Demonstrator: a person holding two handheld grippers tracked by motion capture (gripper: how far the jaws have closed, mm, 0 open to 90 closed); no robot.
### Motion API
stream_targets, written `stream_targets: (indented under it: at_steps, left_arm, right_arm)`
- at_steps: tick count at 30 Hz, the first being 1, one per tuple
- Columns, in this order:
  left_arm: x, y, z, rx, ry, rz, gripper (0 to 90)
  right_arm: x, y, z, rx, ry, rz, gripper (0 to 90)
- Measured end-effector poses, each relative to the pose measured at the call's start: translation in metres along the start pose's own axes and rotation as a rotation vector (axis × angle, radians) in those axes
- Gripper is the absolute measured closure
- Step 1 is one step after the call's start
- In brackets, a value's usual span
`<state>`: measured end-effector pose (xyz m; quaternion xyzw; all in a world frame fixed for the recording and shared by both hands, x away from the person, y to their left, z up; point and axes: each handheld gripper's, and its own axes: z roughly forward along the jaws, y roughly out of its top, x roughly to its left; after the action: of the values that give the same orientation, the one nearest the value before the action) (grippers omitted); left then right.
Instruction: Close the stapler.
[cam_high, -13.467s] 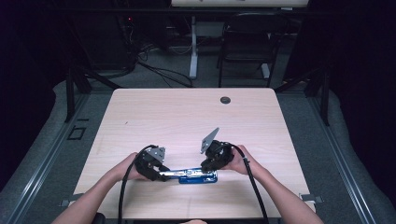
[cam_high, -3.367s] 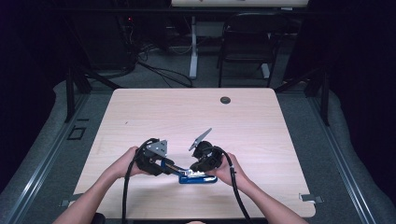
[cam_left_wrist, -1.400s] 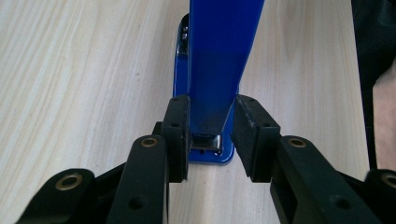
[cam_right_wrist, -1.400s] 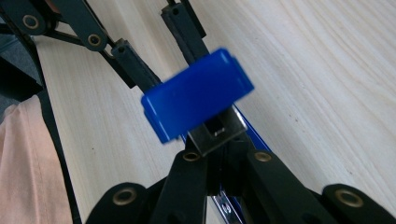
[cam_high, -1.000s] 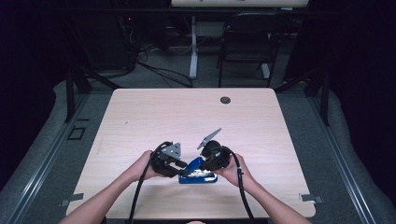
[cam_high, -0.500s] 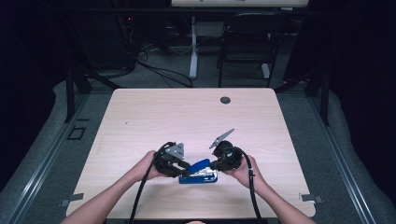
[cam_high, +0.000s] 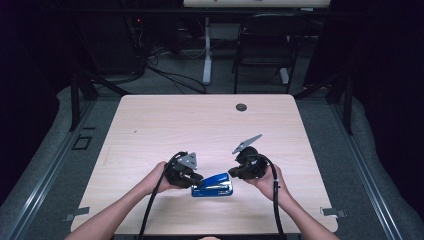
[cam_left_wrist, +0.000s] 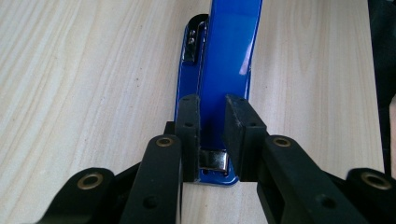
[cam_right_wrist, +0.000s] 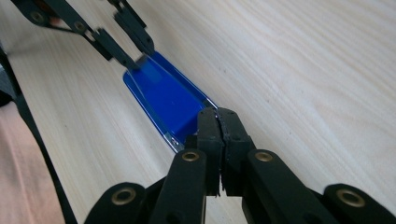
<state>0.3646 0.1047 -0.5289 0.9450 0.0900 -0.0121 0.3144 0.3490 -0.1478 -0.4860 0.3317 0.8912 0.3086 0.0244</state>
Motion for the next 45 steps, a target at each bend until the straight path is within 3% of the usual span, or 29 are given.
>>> stream_targets:
  at_steps: [2, 6, 12, 22, 27, 30, 36, 40, 45]
  left_arm:
    - [0.000, 0.000, 0.000, 0.002, 0.000, 0.001, 74.7]
    - [0.001, 0.000, 0.000, 0.022, 0.002, -0.001, 70.4]
    - [0.003, -0.005, 0.003, 0.065, -0.006, -0.035, 42.5]
    - [0.007, -0.015, -0.005, 0.067, 0.039, -0.086, 19.4]
    - [0.009, -0.018, -0.008, 0.066, 0.050, -0.097, 16.6]
    - [0.010, -0.018, -0.009, 0.066, 0.052, -0.103, 15.8]
    - [0.011, -0.020, -0.012, 0.053, 0.071, -0.117, 14.9]
    - [0.013, -0.022, -0.016, 0.038, 0.092, -0.132, 13.6]
    - [0.016, -0.025, -0.022, 0.019, 0.121, -0.155, 9.5]
  right_arm:
    - [0.003, 0.003, -0.003, -0.021, 0.001, -0.006, 89.0]
    - [0.010, 0.009, 0.002, -0.013, 0.022, -0.033, 89.2]
    - [0.010, 0.004, 0.019, 0.076, 0.009, -0.031, 90.0]
    - [0.004, -0.005, 0.028, 0.102, 0.006, -0.012, 90.0]
    - [0.005, -0.005, 0.028, 0.090, 0.007, 0.004, 90.0]
    - [0.005, -0.006, 0.030, 0.110, -0.009, -0.008, 90.0]
    - [0.002, -0.008, 0.028, 0.075, 0.022, 0.008, 89.7]
    - [-0.003, -0.007, 0.017, 0.022, 0.011, 0.016, 80.1]
    - [-0.018, -0.011, 0.009, 0.004, -0.029, 0.040, 59.6]
